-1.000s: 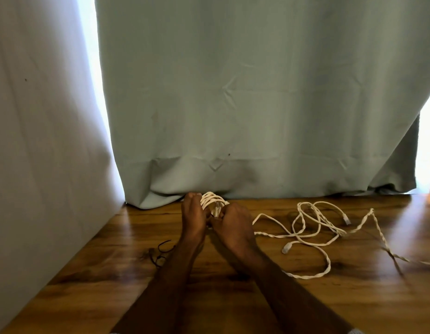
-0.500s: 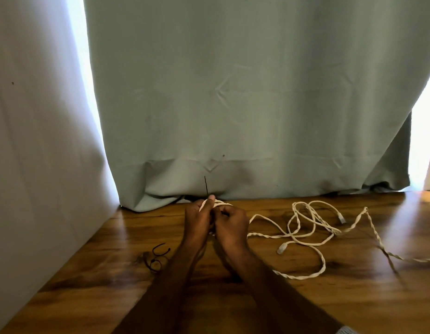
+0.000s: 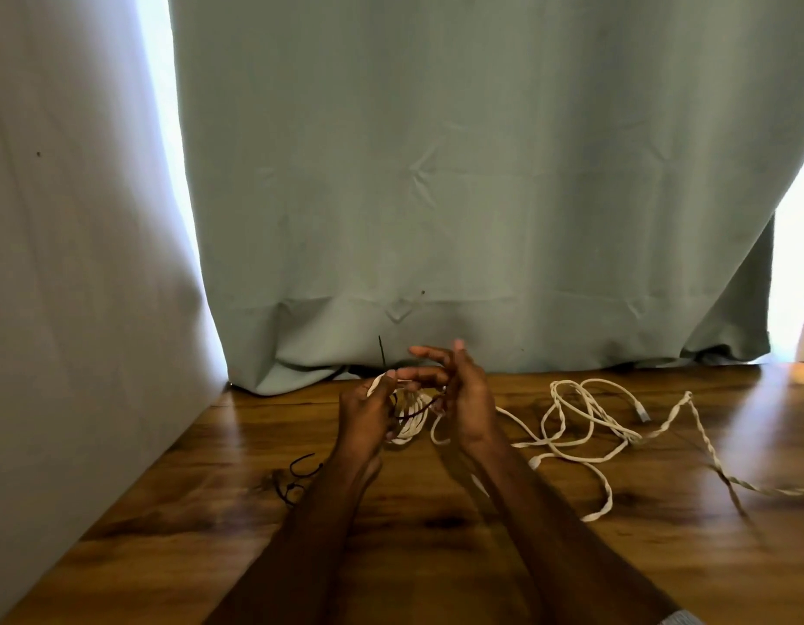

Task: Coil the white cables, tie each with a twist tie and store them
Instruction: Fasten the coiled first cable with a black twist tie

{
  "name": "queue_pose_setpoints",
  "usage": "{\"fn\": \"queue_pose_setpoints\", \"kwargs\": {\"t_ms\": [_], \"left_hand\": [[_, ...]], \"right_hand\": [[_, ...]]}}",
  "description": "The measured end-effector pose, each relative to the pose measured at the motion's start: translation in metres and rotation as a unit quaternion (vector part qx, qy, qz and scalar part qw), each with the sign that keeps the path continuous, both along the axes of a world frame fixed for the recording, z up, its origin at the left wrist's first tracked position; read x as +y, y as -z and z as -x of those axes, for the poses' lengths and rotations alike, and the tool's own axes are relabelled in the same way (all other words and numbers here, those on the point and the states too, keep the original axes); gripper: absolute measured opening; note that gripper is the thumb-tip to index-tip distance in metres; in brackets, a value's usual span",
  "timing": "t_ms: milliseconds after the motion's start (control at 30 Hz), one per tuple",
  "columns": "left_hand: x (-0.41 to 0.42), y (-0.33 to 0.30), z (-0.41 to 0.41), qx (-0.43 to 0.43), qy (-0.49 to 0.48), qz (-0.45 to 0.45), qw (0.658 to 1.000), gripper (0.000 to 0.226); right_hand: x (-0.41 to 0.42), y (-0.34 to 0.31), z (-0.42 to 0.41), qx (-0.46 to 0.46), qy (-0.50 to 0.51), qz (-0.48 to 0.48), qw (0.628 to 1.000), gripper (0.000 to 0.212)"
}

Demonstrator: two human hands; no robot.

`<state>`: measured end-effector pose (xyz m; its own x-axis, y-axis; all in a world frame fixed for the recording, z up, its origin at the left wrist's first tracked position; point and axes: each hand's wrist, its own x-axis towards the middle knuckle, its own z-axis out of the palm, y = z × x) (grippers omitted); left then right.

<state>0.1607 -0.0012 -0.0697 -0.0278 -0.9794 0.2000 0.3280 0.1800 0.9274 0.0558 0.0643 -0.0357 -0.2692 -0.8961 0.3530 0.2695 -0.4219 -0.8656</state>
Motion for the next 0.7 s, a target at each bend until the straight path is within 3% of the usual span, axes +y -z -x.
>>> {"fn": "queue_pose_setpoints", "kwargs": {"t_ms": [200,267,333,433,500,567,633,700], "left_hand": [[0.0,0.001,0.0,0.008,0.039,0.015,0.999,0.022],[-0.001,0.002,-0.001,0.008,0.038,0.018,0.999,0.025],[0.0,0.002,-0.001,0.004,0.034,0.02,0.999,0.029],[0.003,0.001,0.001,0.003,0.043,0.013,0.999,0.02],[0.006,0.0,0.003,0.004,0.059,0.013,0.998,0.017],[0.008,-0.001,0.005,0.007,0.07,0.012,0.997,0.018],[0.011,-0.002,0.008,0.006,0.088,0.018,0.996,0.019],[0.014,-0.003,0.012,-0.006,0.106,0.03,0.994,0.021]], "right_hand": [[0.006,-0.006,0.033,-0.112,-0.231,0.032,0.966,0.101],[0.005,-0.008,0.043,-0.091,-0.32,0.03,0.943,0.105],[0.002,-0.006,0.048,-0.04,-0.339,0.017,0.94,0.101],[-0.002,-0.005,0.042,0.014,-0.254,-0.017,0.967,0.076],[-0.009,-0.001,0.031,0.091,-0.106,-0.037,0.99,0.044],[-0.019,0.007,0.024,0.197,0.082,-0.034,0.976,0.016],[-0.028,0.015,0.018,0.263,0.163,-0.032,0.95,0.012],[-0.031,0.013,0.016,0.282,0.175,-0.048,0.942,0.016]]}}
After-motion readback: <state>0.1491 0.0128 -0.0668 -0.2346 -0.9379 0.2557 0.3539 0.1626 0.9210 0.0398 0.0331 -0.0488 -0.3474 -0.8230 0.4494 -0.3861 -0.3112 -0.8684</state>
